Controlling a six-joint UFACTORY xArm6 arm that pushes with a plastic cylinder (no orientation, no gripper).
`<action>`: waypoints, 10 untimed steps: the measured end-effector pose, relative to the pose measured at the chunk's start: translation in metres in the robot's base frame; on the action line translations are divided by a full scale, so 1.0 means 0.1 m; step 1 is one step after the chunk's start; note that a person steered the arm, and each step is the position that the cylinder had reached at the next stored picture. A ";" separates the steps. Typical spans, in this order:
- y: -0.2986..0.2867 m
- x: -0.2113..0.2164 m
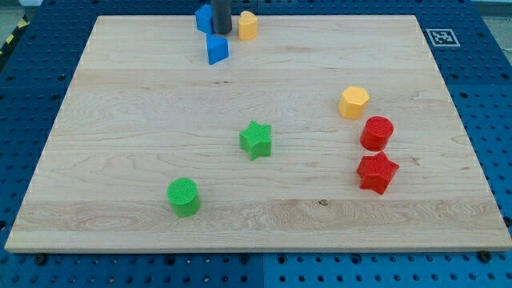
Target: Push the yellow heart above the yellow hexagon
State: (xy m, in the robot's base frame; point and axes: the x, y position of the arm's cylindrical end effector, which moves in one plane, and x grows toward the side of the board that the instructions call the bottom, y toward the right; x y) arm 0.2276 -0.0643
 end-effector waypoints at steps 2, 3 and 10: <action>0.28 -0.01; 0.42 -0.04; 1.56 0.31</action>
State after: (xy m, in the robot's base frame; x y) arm 0.2589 0.0921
